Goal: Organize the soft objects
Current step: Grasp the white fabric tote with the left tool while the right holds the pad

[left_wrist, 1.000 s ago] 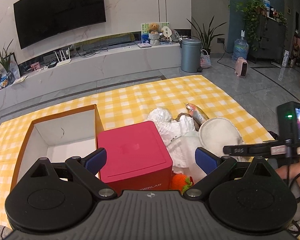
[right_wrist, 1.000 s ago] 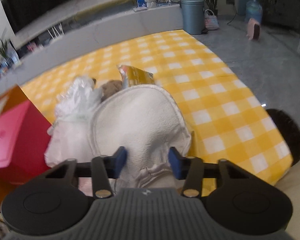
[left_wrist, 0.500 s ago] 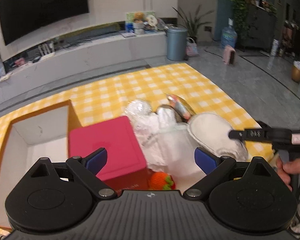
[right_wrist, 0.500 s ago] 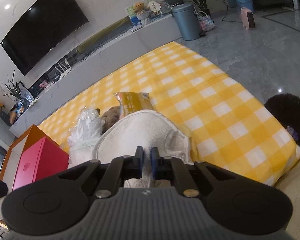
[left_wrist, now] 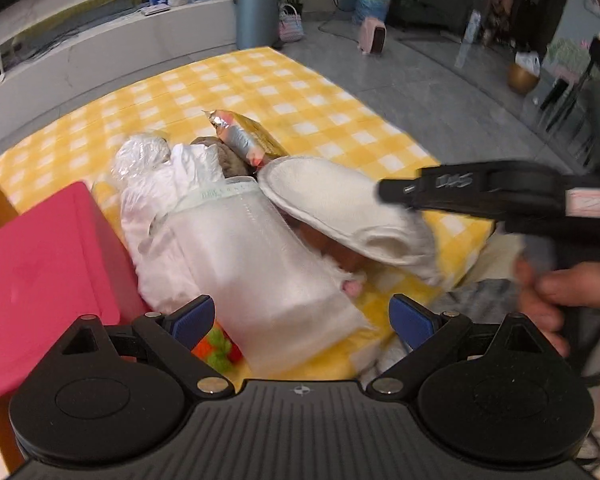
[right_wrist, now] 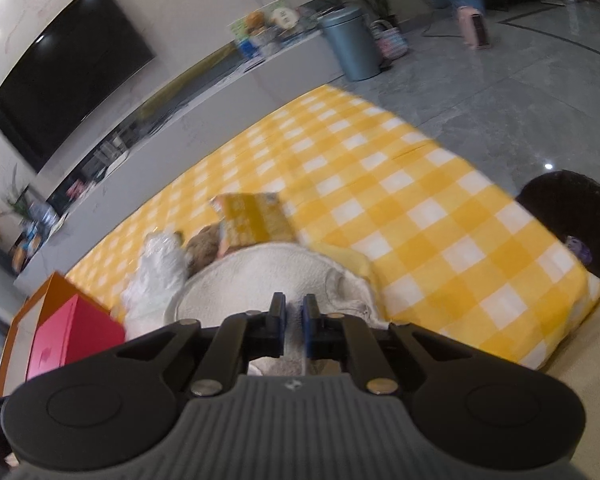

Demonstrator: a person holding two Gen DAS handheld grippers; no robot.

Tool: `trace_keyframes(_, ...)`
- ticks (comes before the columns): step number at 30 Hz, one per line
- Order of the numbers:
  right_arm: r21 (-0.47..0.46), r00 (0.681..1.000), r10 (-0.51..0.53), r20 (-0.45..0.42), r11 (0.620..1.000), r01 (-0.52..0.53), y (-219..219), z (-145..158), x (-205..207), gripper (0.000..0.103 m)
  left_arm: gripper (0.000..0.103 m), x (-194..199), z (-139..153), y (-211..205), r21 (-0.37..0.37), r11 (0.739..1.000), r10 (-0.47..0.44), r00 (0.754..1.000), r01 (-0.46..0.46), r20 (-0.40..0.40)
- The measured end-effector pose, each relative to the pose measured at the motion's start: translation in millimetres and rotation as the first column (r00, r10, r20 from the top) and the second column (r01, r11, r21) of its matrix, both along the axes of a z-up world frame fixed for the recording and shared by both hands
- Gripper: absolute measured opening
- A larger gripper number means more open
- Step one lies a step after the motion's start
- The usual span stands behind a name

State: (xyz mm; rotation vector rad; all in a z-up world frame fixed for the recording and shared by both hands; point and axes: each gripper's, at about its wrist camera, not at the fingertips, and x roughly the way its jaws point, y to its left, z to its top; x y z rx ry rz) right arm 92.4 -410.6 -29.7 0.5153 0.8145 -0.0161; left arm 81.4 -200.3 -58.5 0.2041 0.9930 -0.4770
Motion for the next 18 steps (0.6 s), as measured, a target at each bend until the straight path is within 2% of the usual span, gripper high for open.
trace_keyframes(2,-0.003,1.0,-0.016,-0.003,1.0,0.016,-2.9,-1.0,-0.4,0.007,0.103,10.7,-8.5,-6.7,0.085,0.996,0.019,1.0,-0.017,-0.017)
trace_keyframes(6,0.012,0.999,-0.049,0.011,0.999,0.049,-7.2,-0.2,-2.2,0.006,0.103,21.8,-19.7,-16.3,0.153,0.988,-0.005,1.0,0.006,-0.01)
trace_keyframes(11,-0.017,0.998,-0.067,0.018,0.998,0.068,-8.9,2.6,-4.7,0.006,0.103,37.6,-30.4,-28.3,0.233,0.971,0.052,0.998,-0.057,0.03)
trace_keyframes(13,-0.02,0.998,-0.067,0.008,0.998,0.067,-9.3,0.8,-4.3,0.006,0.087,41.5,-32.5,-30.5,0.285,0.951,0.098,0.991,-0.119,0.089)
trace_keyframes(14,-0.027,0.998,-0.067,0.004,0.997,0.067,-9.0,0.3,-4.1,0.006,0.054,41.5,-32.6,-31.5,0.316,0.939,0.1,0.987,-0.136,0.127)
trace_keyframes(15,-0.032,0.998,-0.068,0.002,0.997,0.068,-8.8,-0.1,-4.1,0.006,0.015,42.9,-32.8,-30.8,0.321,0.94,0.078,0.99,-0.112,0.118)
trace_keyframes(16,-0.031,0.998,-0.066,0.002,0.997,0.066,-9.0,-0.4,-4.0,0.006,0.012,46.8,-32.4,-27.8,0.3,0.95,0.067,0.996,-0.083,0.063)
trace_keyframes(18,-0.03,0.998,-0.063,0.005,0.998,0.063,-9.1,-0.2,-4.0,0.006,0.007,53.7,-30.7,-17.7,0.227,0.969,0.108,0.994,-0.1,-0.022)
